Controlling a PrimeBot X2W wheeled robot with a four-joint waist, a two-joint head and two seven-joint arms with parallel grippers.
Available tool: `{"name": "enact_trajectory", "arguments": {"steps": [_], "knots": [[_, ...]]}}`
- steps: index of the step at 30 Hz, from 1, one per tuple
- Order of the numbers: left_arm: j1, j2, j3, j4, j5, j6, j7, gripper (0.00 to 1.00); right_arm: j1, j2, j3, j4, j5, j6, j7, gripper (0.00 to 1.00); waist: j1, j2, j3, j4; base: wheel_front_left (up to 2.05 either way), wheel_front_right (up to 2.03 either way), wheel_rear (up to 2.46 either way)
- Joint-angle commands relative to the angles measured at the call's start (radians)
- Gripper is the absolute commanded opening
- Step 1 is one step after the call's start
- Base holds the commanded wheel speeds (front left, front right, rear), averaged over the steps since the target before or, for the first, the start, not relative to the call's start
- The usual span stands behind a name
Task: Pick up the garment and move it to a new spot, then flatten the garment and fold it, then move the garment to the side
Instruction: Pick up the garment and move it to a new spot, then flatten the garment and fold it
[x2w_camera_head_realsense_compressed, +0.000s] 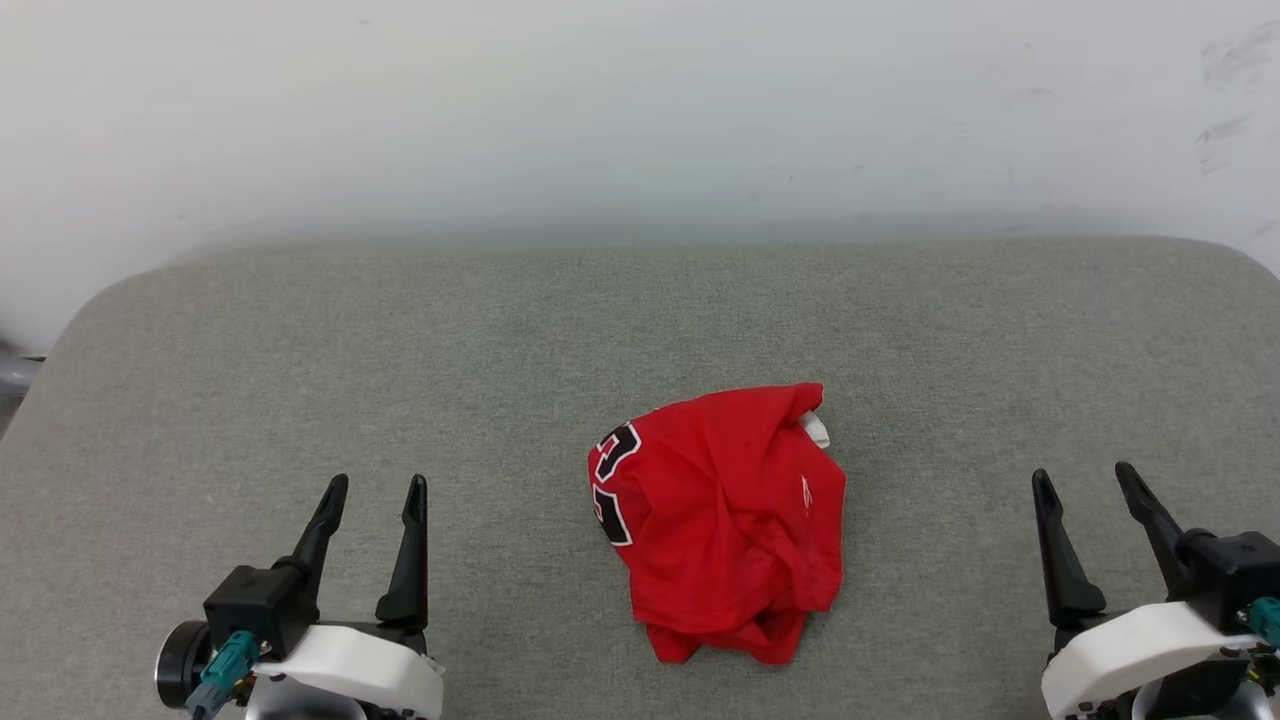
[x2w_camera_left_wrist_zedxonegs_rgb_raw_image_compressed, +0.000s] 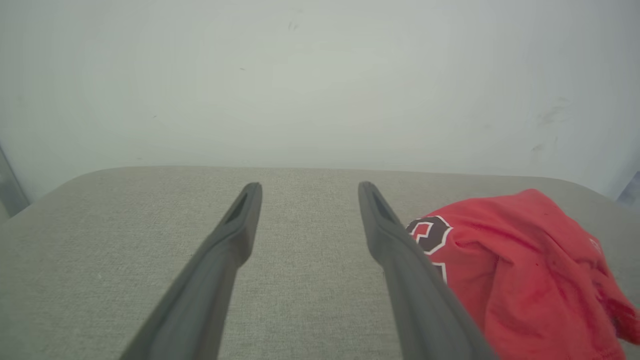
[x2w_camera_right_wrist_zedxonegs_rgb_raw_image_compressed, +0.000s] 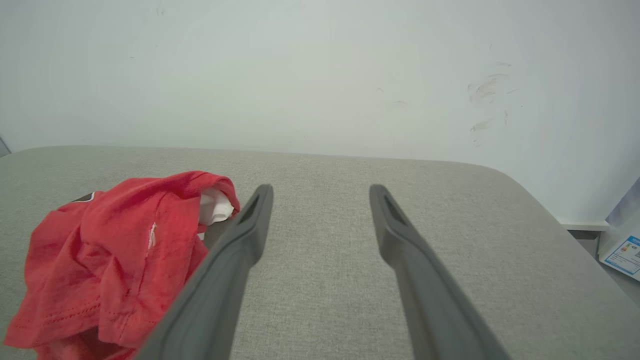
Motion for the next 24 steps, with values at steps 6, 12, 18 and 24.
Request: {"name": "enact_trajectory", "arguments": {"steps": [6,12,18,24], "knots": [[-0.013,-0.022,0.004,0.008,0.021,-0.025,-0.002,1.00,-0.005,0.001,-0.009,0.009,0.029,-0.001,0.005,1.00,0.0001,-0.0001,0.007,0.017,0.00,0.00,0.00],[-0.045,-0.037,0.001,0.004,0.033,-0.043,-0.002,1.00,-0.045,0.001,0.047,0.034,0.062,-0.001,0.110,1.00,0.0001,-0.0001,0.040,0.047,0.00,0.00,0.00],[-0.078,-0.058,0.001,-0.003,0.049,-0.060,-0.002,1.00,-0.110,-0.007,0.181,0.055,0.079,-0.001,0.348,1.00,0.0001,-0.0001,0.078,0.088,0.00,0.00,0.00],[-0.111,-0.084,0.010,0.002,0.062,-0.079,-0.002,1.00,-0.188,-0.102,0.386,0.081,0.176,-0.001,0.575,1.00,0.0001,-0.0001,0.120,0.124,0.00,0.00,0.00]]}}
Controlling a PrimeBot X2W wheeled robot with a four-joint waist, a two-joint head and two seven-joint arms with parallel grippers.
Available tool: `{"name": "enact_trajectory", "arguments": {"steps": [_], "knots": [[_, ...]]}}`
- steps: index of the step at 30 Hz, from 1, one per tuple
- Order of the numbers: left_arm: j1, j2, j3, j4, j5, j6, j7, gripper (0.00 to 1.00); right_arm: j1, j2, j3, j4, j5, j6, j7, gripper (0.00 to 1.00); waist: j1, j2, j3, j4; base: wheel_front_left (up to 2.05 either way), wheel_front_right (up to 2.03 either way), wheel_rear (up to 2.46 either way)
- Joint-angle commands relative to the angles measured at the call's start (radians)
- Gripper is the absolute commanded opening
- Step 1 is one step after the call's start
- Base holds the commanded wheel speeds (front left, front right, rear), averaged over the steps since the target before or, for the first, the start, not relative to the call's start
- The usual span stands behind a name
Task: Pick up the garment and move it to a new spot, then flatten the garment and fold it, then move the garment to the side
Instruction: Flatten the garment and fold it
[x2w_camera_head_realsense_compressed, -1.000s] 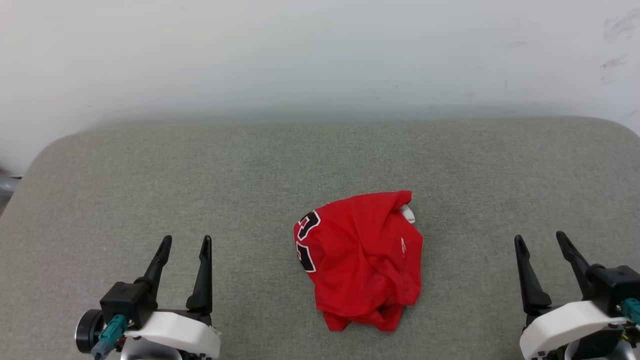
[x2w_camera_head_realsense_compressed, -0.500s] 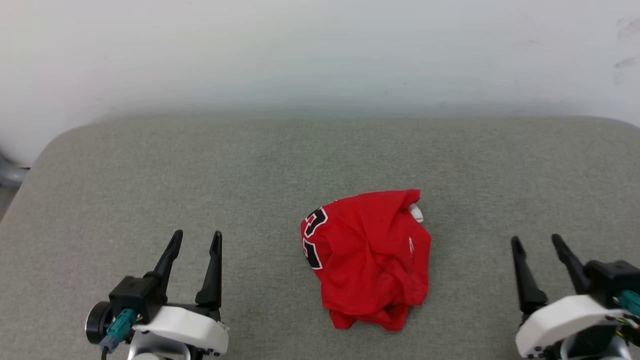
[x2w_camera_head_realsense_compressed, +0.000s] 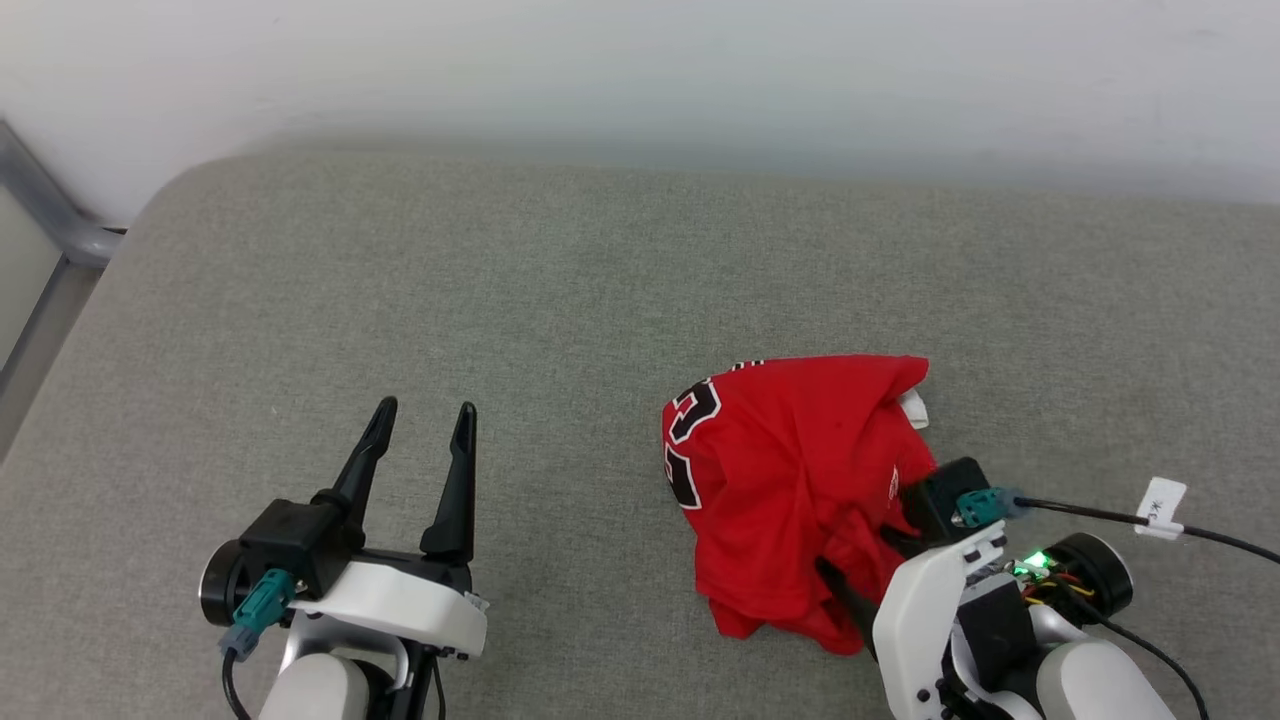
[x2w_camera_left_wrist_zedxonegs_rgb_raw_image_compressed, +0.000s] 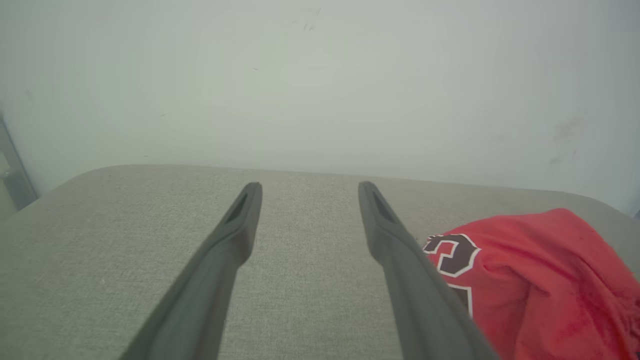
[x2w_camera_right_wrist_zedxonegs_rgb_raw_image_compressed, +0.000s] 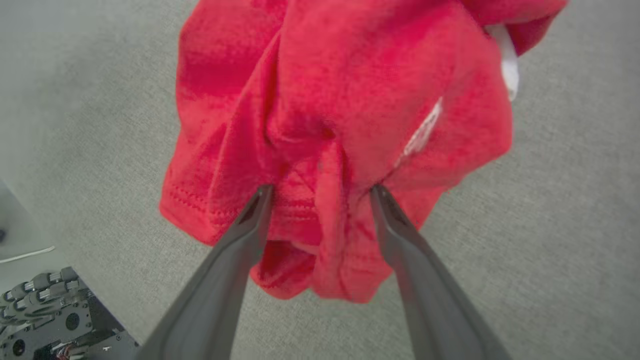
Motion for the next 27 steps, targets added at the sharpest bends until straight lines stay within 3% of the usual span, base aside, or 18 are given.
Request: {"name": "enact_trajectory", "arguments": {"steps": [1,5,6,7,18,23,27], "knots": [[-0.013,-0.005,0.004,0.001,0.007,-0.006,-0.002,1.00,-0.023,-0.019,0.019,0.011,0.011,0.000,0.021,1.00,-0.0001,0.0000,0.014,0.009,0.00,0.00,0.00],[-0.024,-0.014,0.011,0.004,0.013,-0.014,-0.002,1.00,-0.044,-0.045,0.041,0.044,0.024,0.000,0.069,1.00,-0.0001,0.0000,0.027,0.014,0.00,0.00,0.00],[-0.025,-0.016,0.013,0.006,0.016,-0.017,-0.002,1.00,-0.050,-0.047,0.042,0.049,0.031,0.000,0.074,0.80,-0.0001,0.0000,0.029,0.014,0.00,0.00,0.00],[-0.026,-0.017,0.015,0.007,0.017,-0.017,-0.002,1.00,-0.055,-0.052,0.043,0.051,0.034,0.000,0.074,0.02,-0.0001,0.0000,0.029,0.014,0.00,0.00,0.00],[-0.001,-0.034,0.045,0.010,0.030,-0.027,-0.002,1.00,-0.183,-0.108,-0.023,-0.038,0.010,0.000,-0.022,0.00,-0.0001,0.0000,0.010,-0.035,0.00,0.00,0.00],[0.009,-0.040,0.051,0.014,0.036,-0.033,-0.002,1.00,-0.177,-0.125,-0.175,-0.077,-0.017,0.000,-0.012,0.00,-0.0001,0.0000,-0.004,-0.064,0.00,0.00,0.00],[0.018,-0.044,0.054,0.017,0.037,-0.034,-0.002,1.00,-0.065,-0.084,-0.354,-0.078,-0.040,0.000,0.013,0.00,-0.0001,0.0000,-0.018,-0.080,0.00,0.00,0.00]]}}
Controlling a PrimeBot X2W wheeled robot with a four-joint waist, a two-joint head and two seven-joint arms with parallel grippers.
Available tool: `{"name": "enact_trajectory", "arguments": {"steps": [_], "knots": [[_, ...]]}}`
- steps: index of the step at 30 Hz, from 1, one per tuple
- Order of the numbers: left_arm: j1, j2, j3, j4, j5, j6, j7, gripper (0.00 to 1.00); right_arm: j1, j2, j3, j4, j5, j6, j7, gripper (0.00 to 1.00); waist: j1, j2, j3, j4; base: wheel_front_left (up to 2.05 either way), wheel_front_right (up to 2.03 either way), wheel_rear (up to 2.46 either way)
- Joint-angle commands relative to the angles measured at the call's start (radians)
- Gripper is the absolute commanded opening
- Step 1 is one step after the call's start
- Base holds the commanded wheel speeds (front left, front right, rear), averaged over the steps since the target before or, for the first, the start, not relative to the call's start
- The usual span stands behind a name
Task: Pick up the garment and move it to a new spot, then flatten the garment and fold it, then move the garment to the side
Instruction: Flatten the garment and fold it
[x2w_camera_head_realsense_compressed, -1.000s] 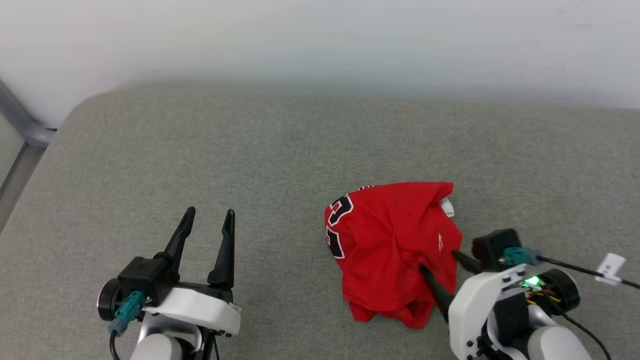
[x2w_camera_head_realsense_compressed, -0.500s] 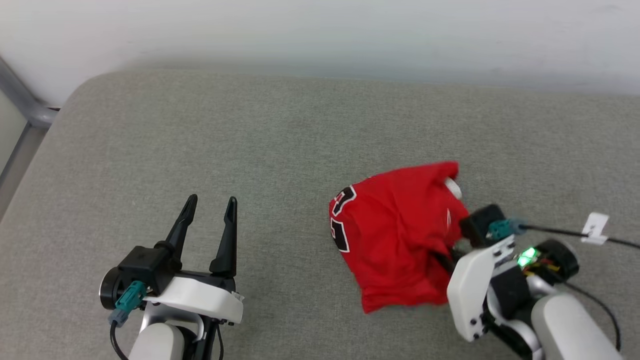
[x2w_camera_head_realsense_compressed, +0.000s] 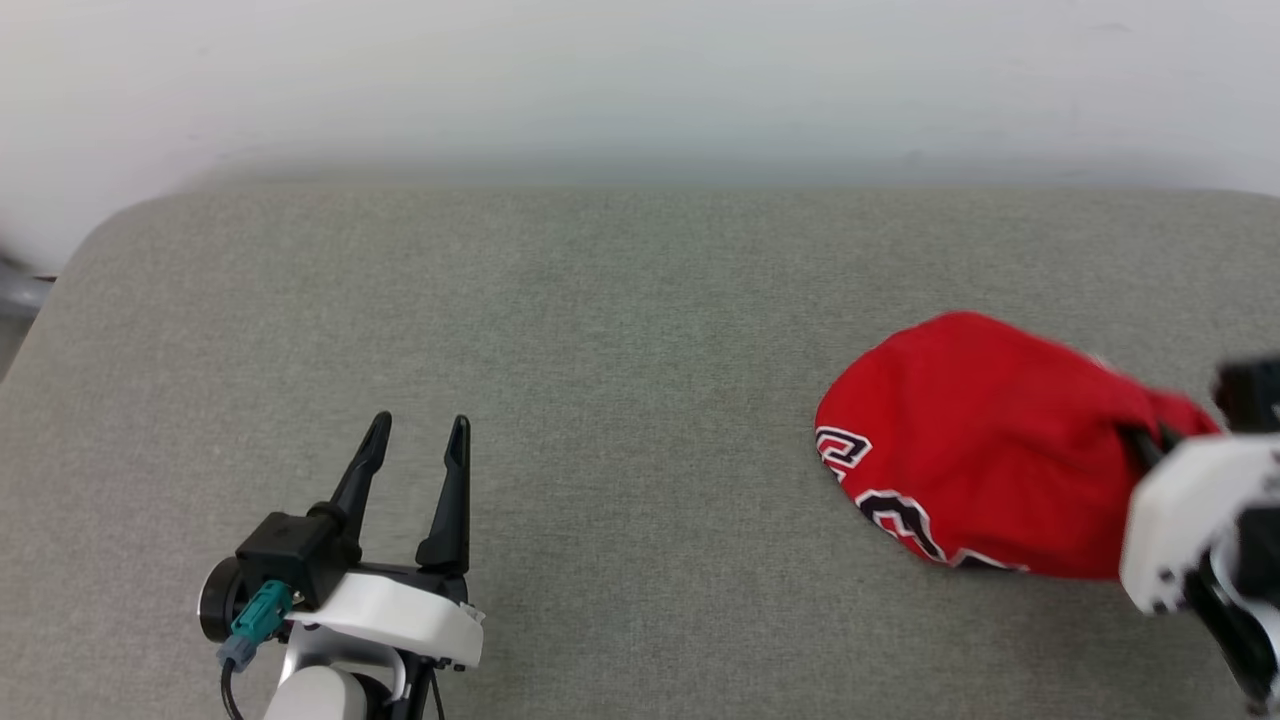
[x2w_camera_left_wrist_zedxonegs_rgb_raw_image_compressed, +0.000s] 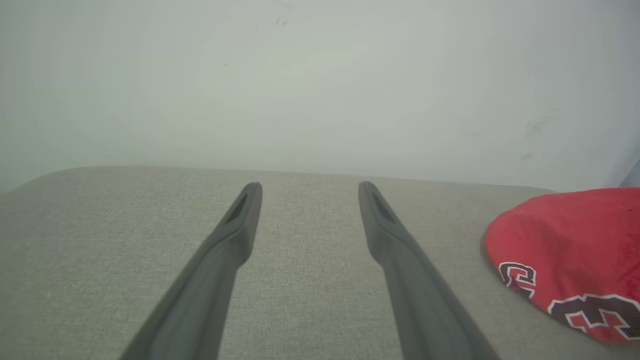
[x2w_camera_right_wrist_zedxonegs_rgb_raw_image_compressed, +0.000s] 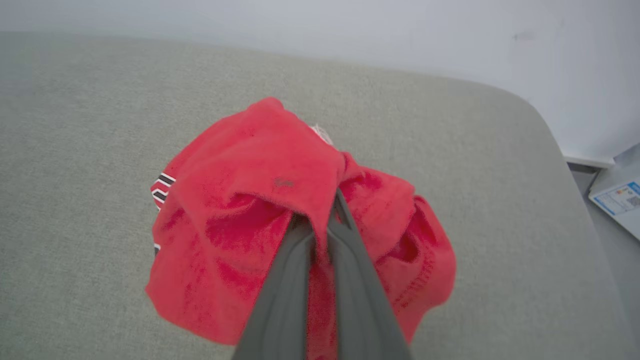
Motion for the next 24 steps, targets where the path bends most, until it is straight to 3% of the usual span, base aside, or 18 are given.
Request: {"name": "enact_trajectory", "arguments": {"steps": [1,6,11,12,13,14,20,24], "knots": [[0.011,-0.006,0.002,0.003,0.003,-0.003,-0.002,1.00,0.068,0.028,-0.067,0.009,-0.009,-0.001,0.009,0.00,0.0000,0.0000,-0.011,-0.011,0.00,0.00,0.00],[0.028,-0.008,0.001,0.010,0.007,-0.005,-0.002,1.00,0.229,0.115,-0.215,0.080,0.000,-0.001,-0.005,0.00,0.0000,0.0000,-0.029,-0.030,0.00,0.00,0.00],[0.034,-0.007,-0.002,0.018,0.011,-0.008,-0.002,1.00,0.315,0.172,-0.252,0.174,0.016,-0.001,-0.067,0.00,0.0000,0.0000,-0.037,-0.043,0.00,0.00,0.00],[0.035,-0.006,-0.003,0.019,0.012,-0.008,-0.002,1.00,0.318,0.174,-0.248,0.189,0.016,-0.001,-0.094,0.16,0.0000,0.0000,-0.038,-0.044,0.00,0.00,0.00],[0.036,-0.005,-0.003,0.021,0.013,-0.008,-0.002,1.00,0.318,0.178,-0.246,0.201,0.025,-0.001,-0.126,0.65,0.0000,0.0000,-0.039,-0.045,0.00,0.00,0.00],[0.037,-0.004,-0.004,0.024,0.014,-0.008,-0.002,1.00,0.314,0.182,-0.245,0.209,0.028,-0.001,-0.160,1.00,0.0000,0.0000,-0.041,-0.046,0.00,0.00,0.00],[0.058,-0.003,-0.007,0.033,0.017,-0.009,-0.002,1.00,0.311,0.192,-0.243,0.193,0.024,-0.001,-0.390,1.00,0.0000,0.0000,-0.069,-0.046,0.00,0.00,0.00],[0.074,-0.005,-0.001,0.033,0.013,-0.009,-0.002,1.00,0.334,0.193,-0.235,0.150,0.048,-0.001,-0.485,1.00,0.0000,0.0000,-0.088,-0.048,0.00,0.00,0.00]]}}
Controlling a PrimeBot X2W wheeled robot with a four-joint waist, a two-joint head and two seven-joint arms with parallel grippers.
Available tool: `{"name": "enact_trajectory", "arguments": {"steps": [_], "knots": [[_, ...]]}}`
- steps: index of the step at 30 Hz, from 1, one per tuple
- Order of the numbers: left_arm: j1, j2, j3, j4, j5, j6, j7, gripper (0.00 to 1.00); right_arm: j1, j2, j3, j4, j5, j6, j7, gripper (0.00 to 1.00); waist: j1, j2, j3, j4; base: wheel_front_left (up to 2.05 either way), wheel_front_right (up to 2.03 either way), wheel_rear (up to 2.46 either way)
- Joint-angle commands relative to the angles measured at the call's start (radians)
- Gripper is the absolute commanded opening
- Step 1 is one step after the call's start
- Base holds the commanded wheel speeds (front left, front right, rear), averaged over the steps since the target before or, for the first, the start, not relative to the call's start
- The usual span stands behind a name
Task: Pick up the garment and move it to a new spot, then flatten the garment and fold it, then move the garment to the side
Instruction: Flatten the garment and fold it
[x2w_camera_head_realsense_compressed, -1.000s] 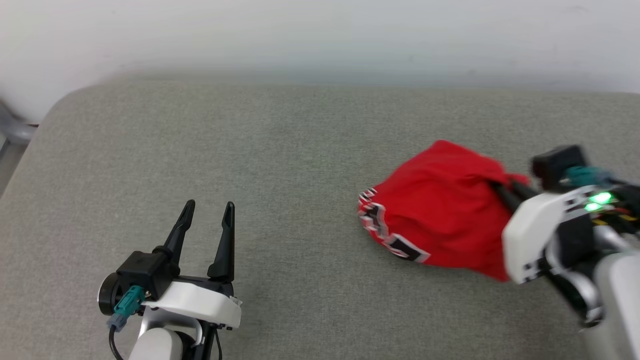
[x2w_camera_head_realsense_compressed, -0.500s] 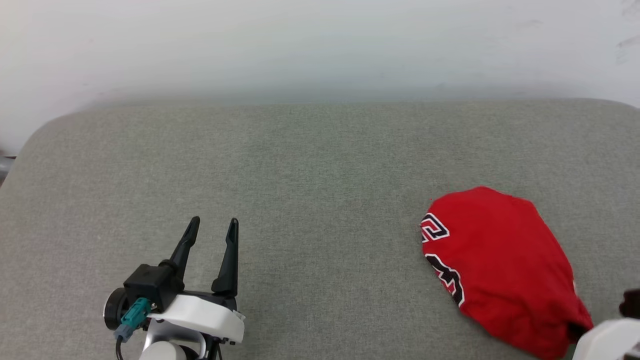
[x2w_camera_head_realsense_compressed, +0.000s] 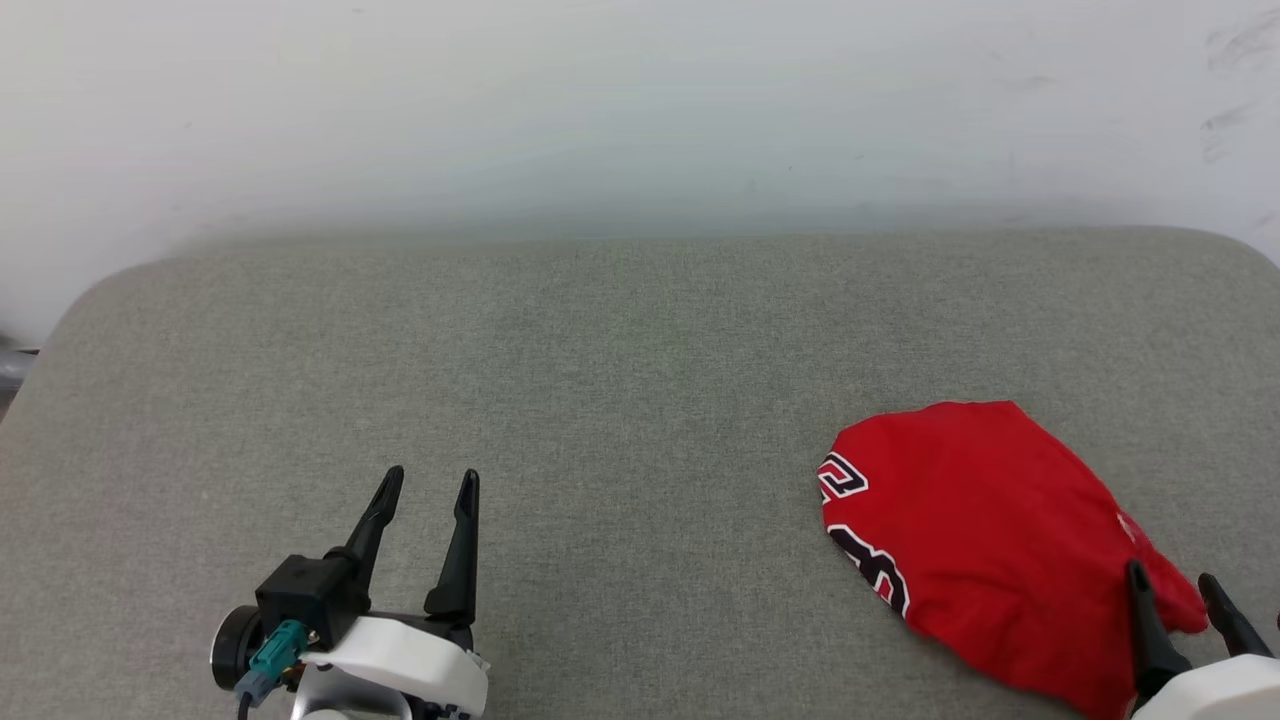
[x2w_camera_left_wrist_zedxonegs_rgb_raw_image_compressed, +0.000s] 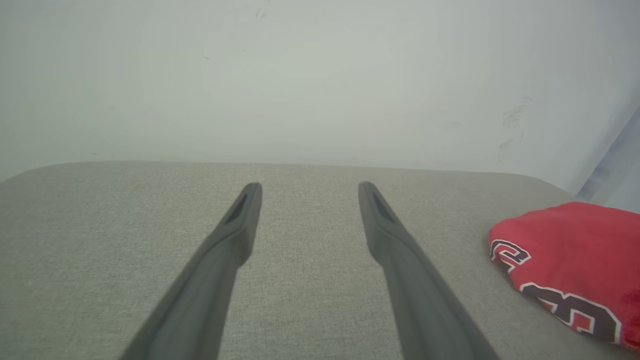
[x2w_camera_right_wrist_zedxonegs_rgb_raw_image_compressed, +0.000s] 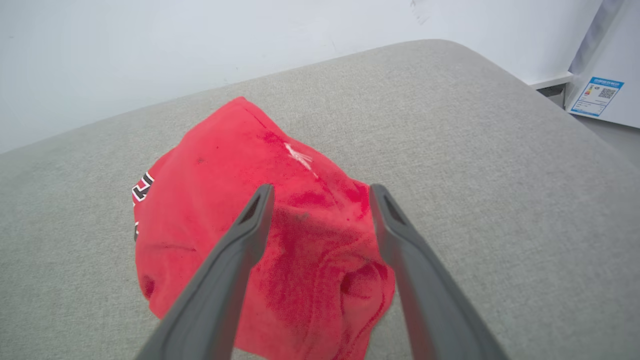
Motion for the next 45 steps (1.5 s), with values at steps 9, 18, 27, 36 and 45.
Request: {"name": "enact_trajectory", "arguments": {"steps": [9,18,27,36,45], "knots": [[0.030,-0.003,0.012,-0.013,0.010,-0.001,-0.002,1.00,0.043,0.002,0.035,-0.153,-0.012,0.000,0.140,1.00,0.0001,-0.0001,-0.018,-0.011,0.00,0.00,0.00],[-0.010,-0.005,0.005,-0.022,0.013,-0.001,-0.002,1.00,-0.069,-0.121,0.067,-0.207,0.026,0.000,0.479,1.00,0.0001,-0.0001,0.022,0.003,0.00,0.00,0.00],[-0.058,-0.007,-0.003,-0.039,0.017,-0.002,-0.002,1.00,-0.202,-0.241,0.152,-0.131,0.098,0.000,0.656,1.00,0.0001,-0.0001,0.083,0.038,0.00,0.00,0.00],[-0.066,-0.004,0.006,-0.038,0.017,-0.003,-0.002,1.00,-0.232,-0.259,0.200,-0.094,0.168,0.000,0.728,0.00,0.0001,-0.0001,0.098,0.040,0.00,0.00,0.00],[-0.052,-0.003,0.011,-0.027,0.021,-0.003,-0.002,1.00,-0.332,-0.190,0.188,-0.185,0.167,0.000,0.625,0.00,0.0001,-0.0001,0.072,0.031,0.00,0.00,0.00]]}}
